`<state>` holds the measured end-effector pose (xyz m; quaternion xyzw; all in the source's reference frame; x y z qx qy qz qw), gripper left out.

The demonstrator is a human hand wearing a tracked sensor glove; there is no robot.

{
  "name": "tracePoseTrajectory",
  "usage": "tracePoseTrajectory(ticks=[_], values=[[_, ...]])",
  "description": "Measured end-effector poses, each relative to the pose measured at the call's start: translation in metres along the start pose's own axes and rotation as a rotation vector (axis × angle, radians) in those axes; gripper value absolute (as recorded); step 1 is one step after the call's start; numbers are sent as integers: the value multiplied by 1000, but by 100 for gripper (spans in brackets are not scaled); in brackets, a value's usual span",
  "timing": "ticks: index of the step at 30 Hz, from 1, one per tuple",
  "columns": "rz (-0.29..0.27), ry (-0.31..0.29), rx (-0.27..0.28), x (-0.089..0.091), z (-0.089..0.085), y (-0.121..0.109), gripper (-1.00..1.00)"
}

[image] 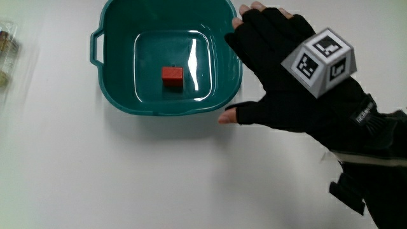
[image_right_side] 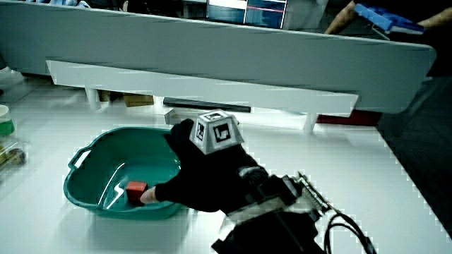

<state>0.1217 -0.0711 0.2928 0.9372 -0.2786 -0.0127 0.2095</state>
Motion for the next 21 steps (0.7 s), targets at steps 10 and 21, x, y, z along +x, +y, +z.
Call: tracePoseTrajectory(ticks=[10, 21], values=[[18, 62, -74, -11, 7, 29, 0], [17, 66, -134, -25, -1, 68, 0]])
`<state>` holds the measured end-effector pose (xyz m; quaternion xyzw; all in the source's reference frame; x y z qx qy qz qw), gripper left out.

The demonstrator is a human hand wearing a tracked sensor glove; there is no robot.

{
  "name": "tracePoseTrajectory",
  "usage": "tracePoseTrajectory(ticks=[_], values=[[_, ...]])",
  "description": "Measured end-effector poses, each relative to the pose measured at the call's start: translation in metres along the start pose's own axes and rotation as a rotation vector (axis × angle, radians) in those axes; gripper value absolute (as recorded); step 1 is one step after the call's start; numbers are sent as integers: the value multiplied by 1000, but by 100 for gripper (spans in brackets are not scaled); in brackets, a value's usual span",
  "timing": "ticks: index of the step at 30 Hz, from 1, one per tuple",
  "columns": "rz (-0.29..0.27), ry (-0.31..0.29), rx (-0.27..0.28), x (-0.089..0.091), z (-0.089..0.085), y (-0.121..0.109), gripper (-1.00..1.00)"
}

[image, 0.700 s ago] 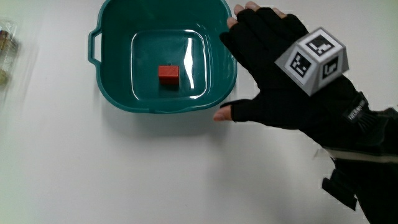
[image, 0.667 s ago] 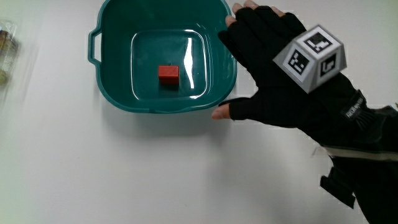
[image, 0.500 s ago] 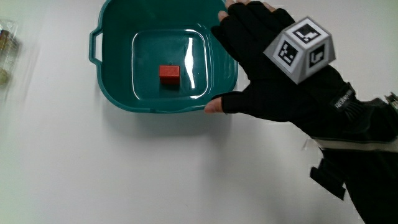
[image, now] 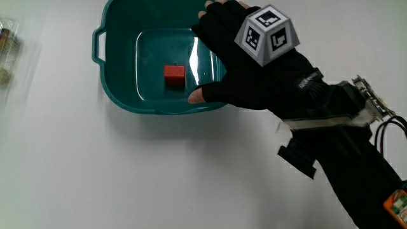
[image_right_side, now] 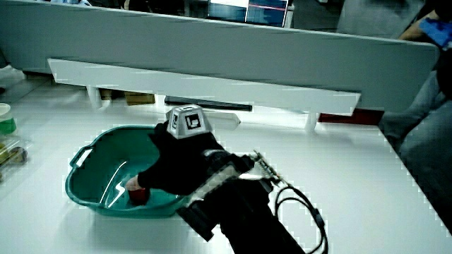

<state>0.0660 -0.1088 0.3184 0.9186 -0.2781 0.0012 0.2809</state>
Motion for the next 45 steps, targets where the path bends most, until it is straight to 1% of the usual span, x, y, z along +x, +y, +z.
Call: tracePoseTrajectory(ticks=[2, 3, 5, 6, 7, 8, 9, 10, 11, 12, 14, 15, 16, 19, 20, 21, 22, 23, 27, 28, 29, 30, 31, 33, 34, 37, 38, 40, 43, 44, 45], values=[[19, 14, -34, -2, -2, 7, 0], [15, 11, -36, -3, -2, 10, 0], [29, 14, -62, -6, -7, 17, 0], [33, 34, -66, -7, -8, 20, 0], [29, 21, -81, -8, -10, 24, 0], [15, 16, -67, -9, -11, 26, 0], [24, 23, -93, -10, -13, 30, 0], [28, 26, -90, -11, -13, 33, 0], [-6, 17, -78, -11, -16, 37, 0], [22, 35, -110, -13, -16, 39, 0], [35, 31, -115, -17, -17, 43, 0], [28, 28, -112, -17, -18, 45, 0], [37, 32, -128, -18, -21, 48, 0], [30, 39, -147, -20, -26, 55, 0], [37, 37, -159, -21, -28, 57, 0], [32, 32, -165, -22, -29, 60, 0], [23, 27, -163, -22, -30, 61, 0], [34, 28, -167, -24, -30, 62, 0], [12, 26, -188, -23, -36, 70, 0], [12, 29, -198, -24, -37, 72, 0], [21, 33, -193, -25, -36, 72, 0], [24, 34, -207, -25, -37, 73, 0], [17, 25, -202, -25, -38, 75, 0], [16, 33, -222, -26, -39, 78, 0], [19, 32, -217, -26, -39, 78, 0], [20, 45, -239, -23, -44, 82, 0], [3, 38, -234, -23, -45, 83, 0], [14, 50, -231, -23, -46, 85, -2], [9, 42, -233, -23, -49, 87, -8], [18, 52, -243, -22, -49, 87, -9], [9, 50, -237, -22, -49, 87, -11]])
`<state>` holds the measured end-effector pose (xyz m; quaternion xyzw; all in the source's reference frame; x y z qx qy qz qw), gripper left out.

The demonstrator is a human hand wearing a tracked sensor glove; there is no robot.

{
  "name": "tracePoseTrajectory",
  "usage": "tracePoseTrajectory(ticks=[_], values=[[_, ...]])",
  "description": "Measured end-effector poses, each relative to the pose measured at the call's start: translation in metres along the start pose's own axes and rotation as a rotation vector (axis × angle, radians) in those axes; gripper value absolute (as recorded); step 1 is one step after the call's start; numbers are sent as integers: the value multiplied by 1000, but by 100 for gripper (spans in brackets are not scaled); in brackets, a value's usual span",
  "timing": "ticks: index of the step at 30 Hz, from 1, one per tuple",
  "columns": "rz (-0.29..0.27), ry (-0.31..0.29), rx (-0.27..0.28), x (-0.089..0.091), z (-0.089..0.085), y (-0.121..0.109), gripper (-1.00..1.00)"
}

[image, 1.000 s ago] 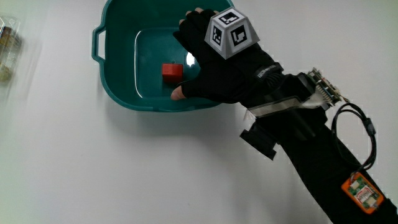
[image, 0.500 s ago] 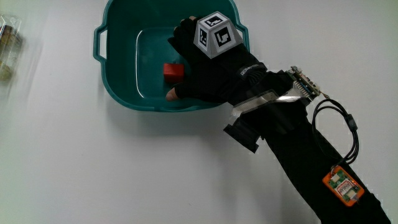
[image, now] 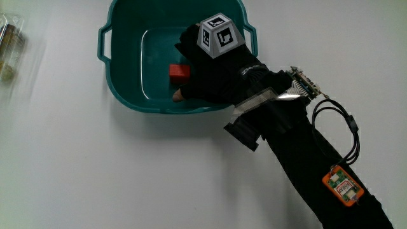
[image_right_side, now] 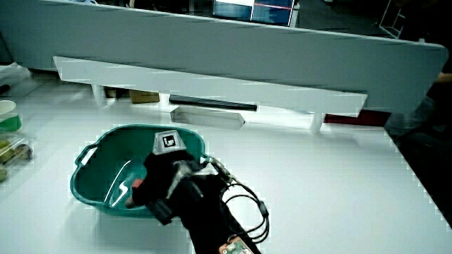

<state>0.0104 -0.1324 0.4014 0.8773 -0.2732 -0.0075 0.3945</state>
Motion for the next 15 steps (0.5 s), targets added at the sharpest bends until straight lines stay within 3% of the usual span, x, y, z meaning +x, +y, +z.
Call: tracePoseTrajectory(ticks=[15], values=[[39, 30, 14, -3, 1, 4, -40]])
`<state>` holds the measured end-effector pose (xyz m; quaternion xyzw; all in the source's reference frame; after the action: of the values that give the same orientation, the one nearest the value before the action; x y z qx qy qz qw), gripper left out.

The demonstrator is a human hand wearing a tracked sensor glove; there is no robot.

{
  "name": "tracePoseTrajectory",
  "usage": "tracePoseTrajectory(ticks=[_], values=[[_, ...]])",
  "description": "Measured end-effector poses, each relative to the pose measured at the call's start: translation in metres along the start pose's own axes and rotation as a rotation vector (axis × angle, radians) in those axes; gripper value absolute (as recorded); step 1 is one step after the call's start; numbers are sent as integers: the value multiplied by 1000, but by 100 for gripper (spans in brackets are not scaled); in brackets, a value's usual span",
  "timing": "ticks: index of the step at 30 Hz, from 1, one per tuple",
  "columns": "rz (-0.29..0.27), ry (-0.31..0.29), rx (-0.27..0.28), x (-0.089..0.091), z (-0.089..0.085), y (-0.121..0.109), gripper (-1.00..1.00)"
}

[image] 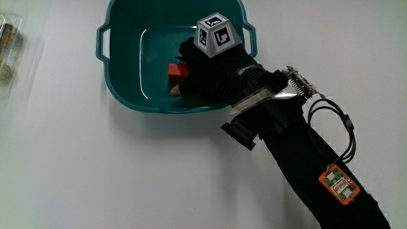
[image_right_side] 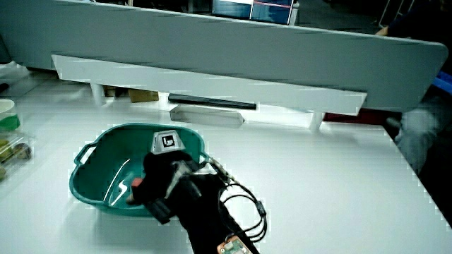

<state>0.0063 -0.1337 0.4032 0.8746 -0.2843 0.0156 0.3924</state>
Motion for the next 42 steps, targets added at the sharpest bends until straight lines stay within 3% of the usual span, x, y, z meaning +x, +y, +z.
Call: tracePoseTrajectory(ticks=[22, 32, 38, 42], values=[[14, 1, 30, 0, -4, 4, -81], [14, -36, 50, -2, -8, 4, -100], [27, -41, 43, -3, -9, 3, -100], [31, -42, 71, -3, -4, -2, -100]])
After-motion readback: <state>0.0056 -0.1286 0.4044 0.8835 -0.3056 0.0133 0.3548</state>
